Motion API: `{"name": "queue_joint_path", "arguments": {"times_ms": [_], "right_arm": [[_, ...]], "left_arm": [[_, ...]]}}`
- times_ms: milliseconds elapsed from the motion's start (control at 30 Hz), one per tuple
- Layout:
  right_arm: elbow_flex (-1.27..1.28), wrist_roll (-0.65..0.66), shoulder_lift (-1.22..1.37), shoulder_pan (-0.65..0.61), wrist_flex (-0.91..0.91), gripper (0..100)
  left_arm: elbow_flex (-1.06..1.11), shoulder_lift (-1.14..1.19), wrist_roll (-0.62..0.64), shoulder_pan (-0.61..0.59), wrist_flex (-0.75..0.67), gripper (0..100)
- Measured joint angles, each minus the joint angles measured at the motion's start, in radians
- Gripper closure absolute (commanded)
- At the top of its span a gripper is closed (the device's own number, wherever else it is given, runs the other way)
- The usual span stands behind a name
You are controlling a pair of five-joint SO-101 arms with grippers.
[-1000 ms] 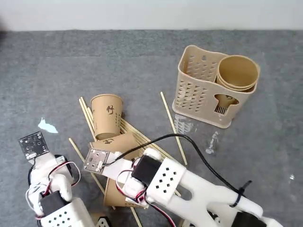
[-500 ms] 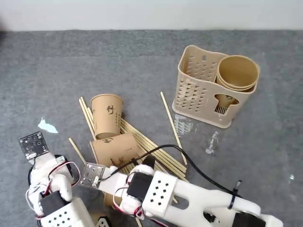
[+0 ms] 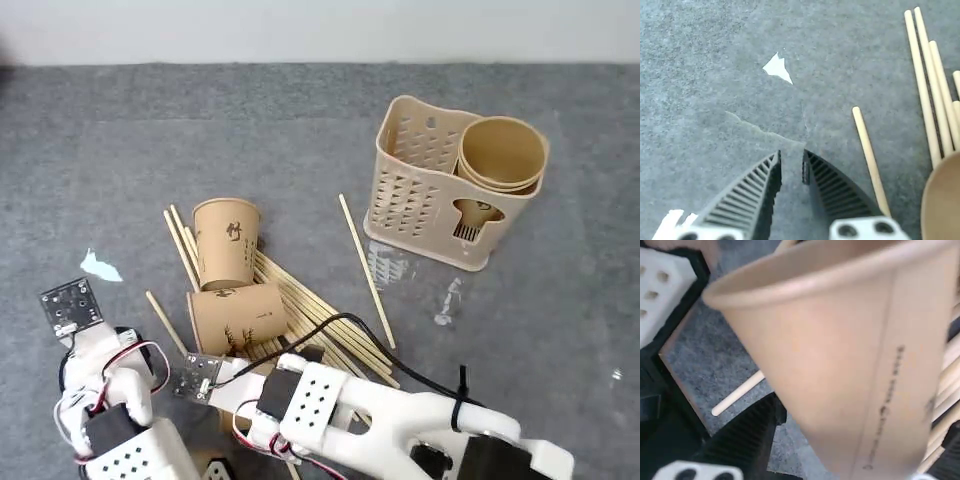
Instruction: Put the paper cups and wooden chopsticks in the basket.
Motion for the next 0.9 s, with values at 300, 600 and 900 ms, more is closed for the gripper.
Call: {"name": "queue_joint_path", "arguments": {"times_ms": [300,600,900], "right_arm": [[0.0,0.005,-0.133,0.0,0.109,68.6],[0.0,0.13,-0.236,0.044,0.112,69.0],[0.0,0.133,-0.153,0.046,0.101,62.3]], "left_arm": [[0.0,0.0,0.0,0.0,0.0,92],[0.0,0.0,0.0,0.0,0.0,92],[0.0,0.0,0.0,0.002,0.0,92]]}}
